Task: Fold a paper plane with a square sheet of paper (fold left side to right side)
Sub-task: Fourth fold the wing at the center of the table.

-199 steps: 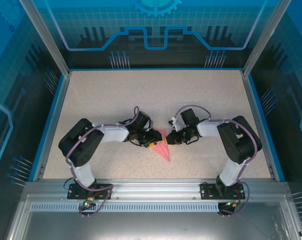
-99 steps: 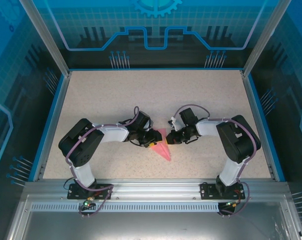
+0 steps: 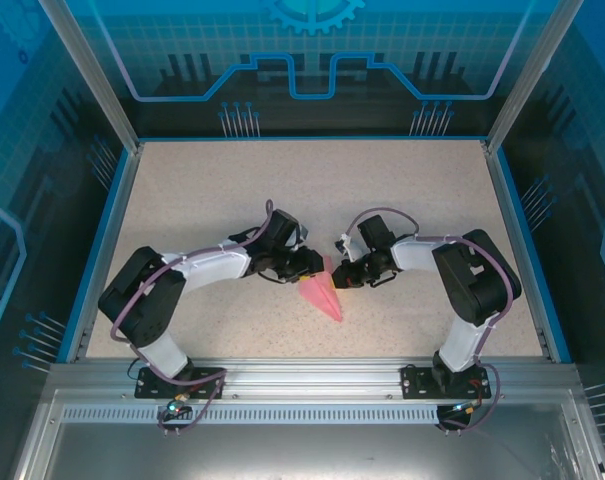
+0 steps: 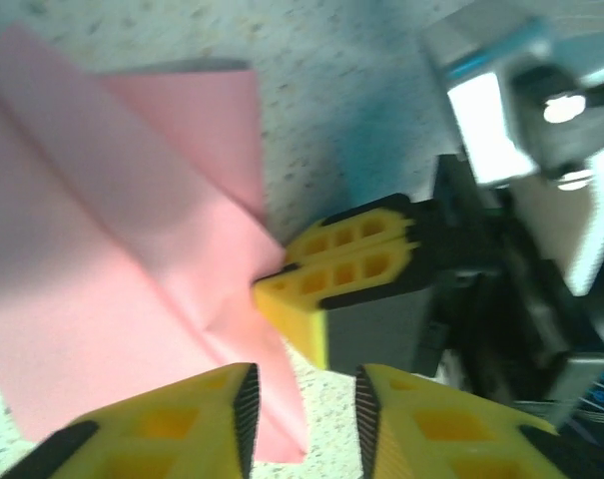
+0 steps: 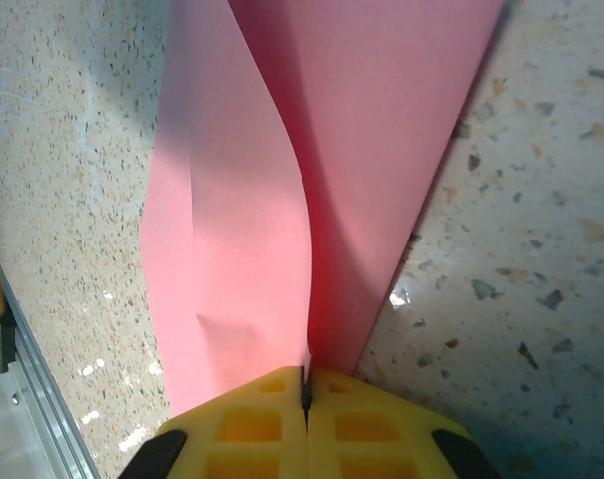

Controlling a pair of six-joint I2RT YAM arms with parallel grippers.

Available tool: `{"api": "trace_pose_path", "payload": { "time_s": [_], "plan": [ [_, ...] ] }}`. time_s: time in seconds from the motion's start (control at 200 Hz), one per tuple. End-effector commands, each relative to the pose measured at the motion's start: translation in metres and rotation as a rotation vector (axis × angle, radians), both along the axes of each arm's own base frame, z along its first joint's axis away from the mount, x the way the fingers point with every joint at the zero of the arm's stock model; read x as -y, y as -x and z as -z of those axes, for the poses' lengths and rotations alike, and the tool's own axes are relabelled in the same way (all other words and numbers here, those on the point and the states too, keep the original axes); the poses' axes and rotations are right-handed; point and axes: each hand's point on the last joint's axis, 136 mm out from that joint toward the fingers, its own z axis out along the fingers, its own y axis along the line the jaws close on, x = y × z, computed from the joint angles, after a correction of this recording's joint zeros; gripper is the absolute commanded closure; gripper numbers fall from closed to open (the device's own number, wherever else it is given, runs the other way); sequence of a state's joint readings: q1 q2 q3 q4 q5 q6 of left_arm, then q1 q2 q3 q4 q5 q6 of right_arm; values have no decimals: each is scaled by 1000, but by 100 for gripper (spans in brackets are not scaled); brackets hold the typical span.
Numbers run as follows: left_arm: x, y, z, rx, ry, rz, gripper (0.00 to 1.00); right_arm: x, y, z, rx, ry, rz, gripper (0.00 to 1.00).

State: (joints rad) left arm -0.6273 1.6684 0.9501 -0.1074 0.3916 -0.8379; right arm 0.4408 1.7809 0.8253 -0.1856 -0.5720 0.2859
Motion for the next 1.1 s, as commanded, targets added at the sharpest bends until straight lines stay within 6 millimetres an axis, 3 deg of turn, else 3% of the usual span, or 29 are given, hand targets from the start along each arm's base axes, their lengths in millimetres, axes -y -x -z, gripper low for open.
{"api": "trace_pose_path", "payload": {
  "time_s": [0.0,0.31,0.83,0.95,1.095],
  "plan": [
    [8,-2,-3,-13,23,45,72,14,14,26,-44,126,-11,95],
    [18,-13,27,-59,-2,56,76,13,15,25,-42,142,-26,95],
    [-5,10,88,-174,-117,30,76,13,15,22,-30,156,-33,94],
    [-10,16,97,-190,-131,25,76,9,9,10,-6,134,-27,92],
    [-14,20,102,-199,-138,20,77,7,-1,-18,52,102,-8,77]
  ]
}}
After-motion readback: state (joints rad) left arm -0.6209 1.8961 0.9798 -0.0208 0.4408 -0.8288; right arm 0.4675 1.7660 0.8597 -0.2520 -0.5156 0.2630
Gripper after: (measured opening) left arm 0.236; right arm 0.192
